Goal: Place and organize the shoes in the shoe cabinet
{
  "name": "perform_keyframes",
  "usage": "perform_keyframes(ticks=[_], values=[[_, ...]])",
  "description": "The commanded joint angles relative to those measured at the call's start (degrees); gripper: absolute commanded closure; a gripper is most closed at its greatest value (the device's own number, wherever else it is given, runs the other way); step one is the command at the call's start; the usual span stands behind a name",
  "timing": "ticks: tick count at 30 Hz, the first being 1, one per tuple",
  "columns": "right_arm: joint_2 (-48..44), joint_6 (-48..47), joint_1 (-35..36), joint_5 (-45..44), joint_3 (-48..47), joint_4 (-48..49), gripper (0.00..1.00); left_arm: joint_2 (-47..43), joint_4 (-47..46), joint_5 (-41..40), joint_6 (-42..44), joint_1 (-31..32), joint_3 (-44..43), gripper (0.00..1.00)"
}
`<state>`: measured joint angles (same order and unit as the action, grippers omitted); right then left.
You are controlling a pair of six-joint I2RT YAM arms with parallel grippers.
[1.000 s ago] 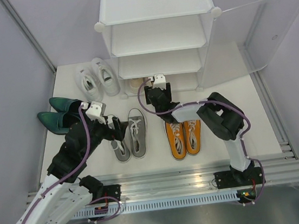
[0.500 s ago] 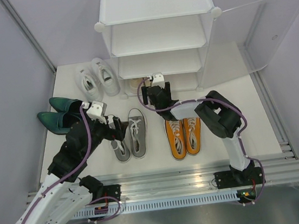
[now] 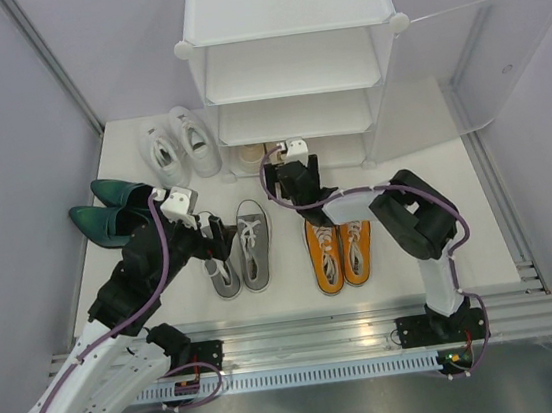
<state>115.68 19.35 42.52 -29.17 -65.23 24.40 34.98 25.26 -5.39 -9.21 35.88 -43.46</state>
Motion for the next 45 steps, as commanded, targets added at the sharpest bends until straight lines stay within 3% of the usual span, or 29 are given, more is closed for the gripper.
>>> perform_keyframes(ticks=[1,13,22,31,45], values=[[-4.49,1.56,0.10,1.57,1.77,2.31,0.02,0.00,-0.12,0.82,1.92,0.42,-2.33,0.00],[-9.33,3.23,0.54,2.19,7.66,2.14,0.05,-0.18,0.06,0.47,2.01,0.42,-2.33,0.00],[-6.79,2.88,0.63,1.57,7.58,2.76,0.20,0.26,0.06,0.73,2.01,0.42,-2.33,0.00],[-2.04,2.18,0.02,-0.27,1.25,0.56,0.44,0.35,-0.03,0.91,2.01,0.42,-2.33,0.00],[0.60,2.53,-2.44,-2.21,-5.78,-2.34,0.48,0.79,0.06,1.17,2.01,0.42,-2.42,0.00]])
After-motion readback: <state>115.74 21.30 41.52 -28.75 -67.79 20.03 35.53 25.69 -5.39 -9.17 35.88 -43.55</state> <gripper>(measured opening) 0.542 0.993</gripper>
